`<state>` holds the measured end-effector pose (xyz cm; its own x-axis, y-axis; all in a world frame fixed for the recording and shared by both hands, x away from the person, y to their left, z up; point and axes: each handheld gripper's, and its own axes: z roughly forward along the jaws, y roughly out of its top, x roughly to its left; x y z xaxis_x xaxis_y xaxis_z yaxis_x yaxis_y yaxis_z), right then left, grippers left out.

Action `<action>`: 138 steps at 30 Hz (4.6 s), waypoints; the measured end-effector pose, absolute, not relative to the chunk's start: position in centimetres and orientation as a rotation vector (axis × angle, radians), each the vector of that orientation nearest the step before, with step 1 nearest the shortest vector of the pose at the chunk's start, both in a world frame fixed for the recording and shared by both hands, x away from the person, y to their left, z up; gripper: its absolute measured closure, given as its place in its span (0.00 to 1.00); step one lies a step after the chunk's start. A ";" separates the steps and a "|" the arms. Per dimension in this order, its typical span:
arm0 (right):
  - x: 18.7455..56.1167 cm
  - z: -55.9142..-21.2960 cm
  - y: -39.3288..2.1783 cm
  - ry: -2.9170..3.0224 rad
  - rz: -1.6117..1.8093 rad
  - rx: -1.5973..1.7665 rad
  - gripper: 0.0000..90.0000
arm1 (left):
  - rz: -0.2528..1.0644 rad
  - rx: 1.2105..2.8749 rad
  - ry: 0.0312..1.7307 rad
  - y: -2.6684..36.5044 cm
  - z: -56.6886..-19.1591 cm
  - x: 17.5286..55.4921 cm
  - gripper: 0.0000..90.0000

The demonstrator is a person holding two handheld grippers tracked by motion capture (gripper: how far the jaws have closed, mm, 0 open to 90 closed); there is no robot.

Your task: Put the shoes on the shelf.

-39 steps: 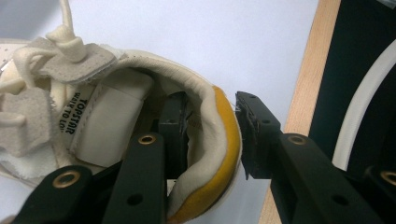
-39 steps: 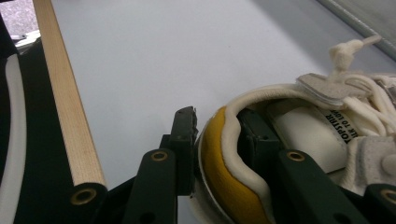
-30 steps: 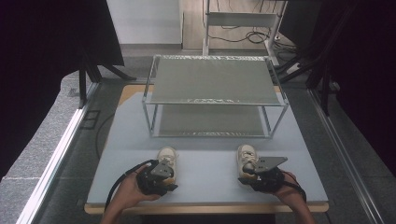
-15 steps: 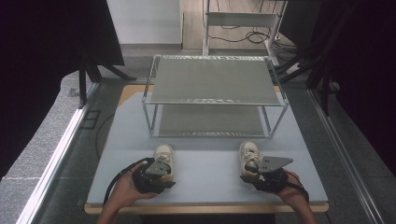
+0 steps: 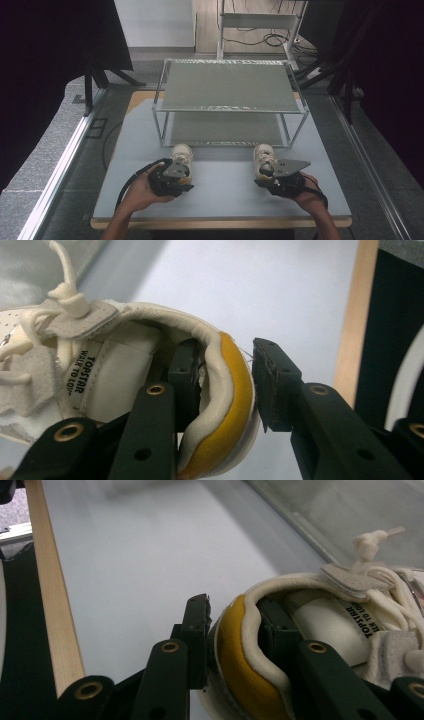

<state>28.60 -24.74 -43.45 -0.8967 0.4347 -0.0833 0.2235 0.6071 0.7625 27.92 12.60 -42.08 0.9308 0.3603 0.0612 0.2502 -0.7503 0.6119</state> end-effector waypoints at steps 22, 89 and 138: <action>33.7 -41.3 -23.6 2.606 1.114 0.394 0.77 | 0.279 2.460 0.374 9.0 -41.2 34.1 0.72; 41.2 -44.2 -17.2 2.543 1.031 0.447 0.38 | 0.273 2.317 0.364 4.0 -43.9 41.3 0.35; 37.2 -46.8 -18.3 2.320 1.118 0.770 0.99 | 0.288 2.079 0.853 5.9 -47.0 37.1 1.00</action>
<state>37.24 -18.31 -46.80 -0.7428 0.6520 -0.1522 0.2873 0.5157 0.8071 37.09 5.92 -46.98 0.7408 0.6646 -0.0977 0.4692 -0.4078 0.7833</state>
